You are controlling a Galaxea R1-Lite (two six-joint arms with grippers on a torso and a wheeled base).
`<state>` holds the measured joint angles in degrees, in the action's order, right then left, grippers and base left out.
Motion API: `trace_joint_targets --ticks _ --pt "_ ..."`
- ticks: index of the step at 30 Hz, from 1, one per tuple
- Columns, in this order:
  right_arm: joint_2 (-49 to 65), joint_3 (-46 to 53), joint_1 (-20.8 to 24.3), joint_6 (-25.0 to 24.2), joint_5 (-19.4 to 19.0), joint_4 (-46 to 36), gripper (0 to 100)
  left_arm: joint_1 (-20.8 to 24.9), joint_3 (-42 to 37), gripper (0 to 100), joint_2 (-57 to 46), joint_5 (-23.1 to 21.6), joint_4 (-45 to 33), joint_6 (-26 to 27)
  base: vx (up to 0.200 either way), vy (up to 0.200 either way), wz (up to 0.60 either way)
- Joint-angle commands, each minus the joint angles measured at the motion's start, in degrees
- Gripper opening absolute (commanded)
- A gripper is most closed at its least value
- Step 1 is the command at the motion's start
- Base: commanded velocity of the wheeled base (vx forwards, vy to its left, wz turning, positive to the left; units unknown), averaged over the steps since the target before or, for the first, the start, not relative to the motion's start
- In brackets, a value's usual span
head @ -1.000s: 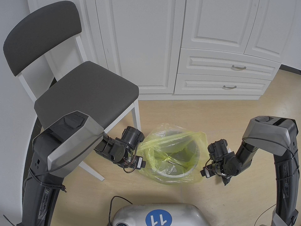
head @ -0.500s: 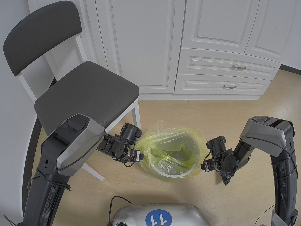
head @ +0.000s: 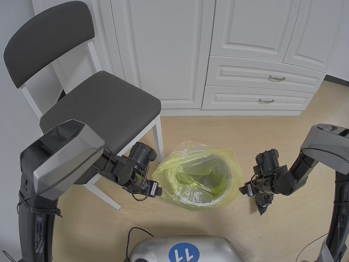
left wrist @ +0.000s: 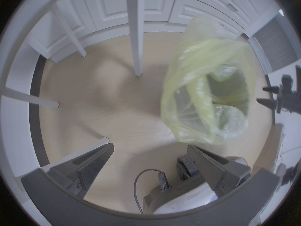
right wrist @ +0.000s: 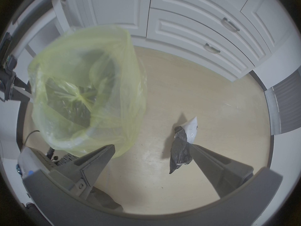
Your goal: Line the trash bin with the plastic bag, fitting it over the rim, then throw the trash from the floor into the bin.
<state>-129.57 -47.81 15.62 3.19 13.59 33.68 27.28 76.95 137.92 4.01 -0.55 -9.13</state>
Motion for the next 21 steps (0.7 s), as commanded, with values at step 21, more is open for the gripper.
trace_joint_targets --ticks 21 --pt "-7.5 -13.9 2.0 -18.7 -0.8 0.9 100 4.3 -5.8 100 1.0 -3.1 23.1 -3.7 0.000 0.000 0.00"
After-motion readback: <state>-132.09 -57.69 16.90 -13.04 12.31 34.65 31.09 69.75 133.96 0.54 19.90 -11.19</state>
